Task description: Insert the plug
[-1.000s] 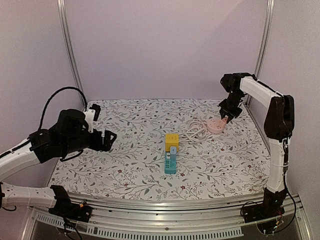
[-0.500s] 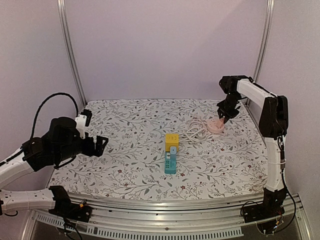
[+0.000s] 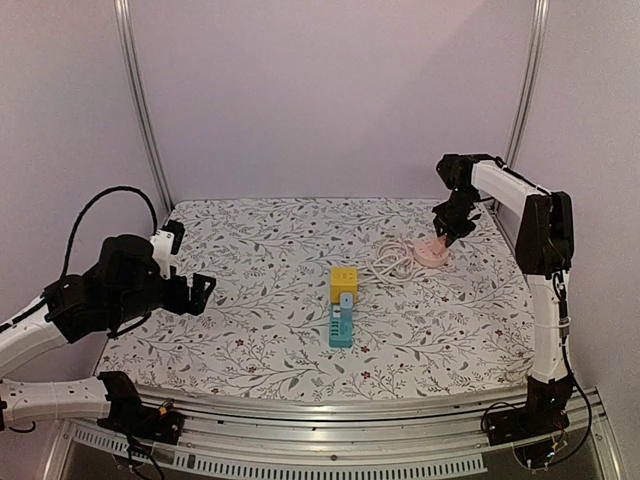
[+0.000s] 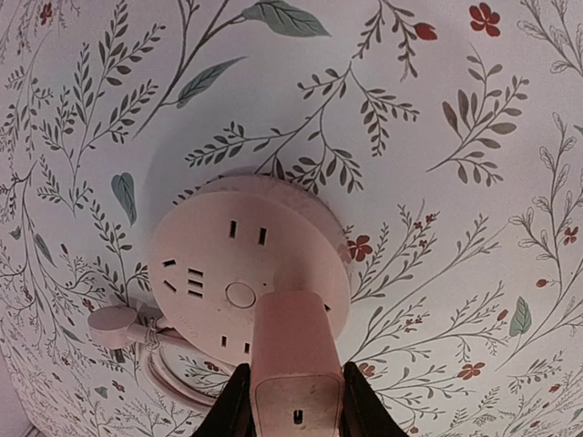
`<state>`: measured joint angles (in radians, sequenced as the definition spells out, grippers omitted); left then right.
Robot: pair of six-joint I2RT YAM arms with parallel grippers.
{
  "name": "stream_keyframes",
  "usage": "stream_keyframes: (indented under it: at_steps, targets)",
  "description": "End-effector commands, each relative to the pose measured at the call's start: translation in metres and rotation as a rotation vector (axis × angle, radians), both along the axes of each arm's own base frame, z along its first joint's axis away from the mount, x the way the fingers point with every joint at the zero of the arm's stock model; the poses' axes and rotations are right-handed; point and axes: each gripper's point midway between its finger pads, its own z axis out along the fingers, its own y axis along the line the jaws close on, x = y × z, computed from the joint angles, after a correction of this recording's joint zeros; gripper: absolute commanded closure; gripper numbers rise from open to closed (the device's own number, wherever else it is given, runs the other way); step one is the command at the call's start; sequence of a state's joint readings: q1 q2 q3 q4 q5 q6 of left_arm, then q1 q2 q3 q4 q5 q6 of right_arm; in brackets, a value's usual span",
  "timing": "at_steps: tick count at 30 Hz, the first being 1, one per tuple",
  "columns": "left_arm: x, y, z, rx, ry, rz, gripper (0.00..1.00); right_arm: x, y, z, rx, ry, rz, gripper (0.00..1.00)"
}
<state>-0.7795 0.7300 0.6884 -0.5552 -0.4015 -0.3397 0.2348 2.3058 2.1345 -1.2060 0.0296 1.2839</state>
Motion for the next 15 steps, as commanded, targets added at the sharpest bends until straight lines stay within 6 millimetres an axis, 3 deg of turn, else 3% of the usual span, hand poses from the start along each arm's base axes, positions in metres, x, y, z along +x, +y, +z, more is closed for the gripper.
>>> stream_keyframes:
  at_steps: [1,15]
  targets:
    - [0.000,0.006,-0.004,0.024,0.006,0.009,0.00,0.002,-0.009,-0.009,-0.026,0.005,-0.041,1.00]
    - [0.000,0.005,-0.007,0.024,0.011,0.005,0.01,-0.019,-0.019,-0.025,-0.059,0.088,-0.146,1.00]
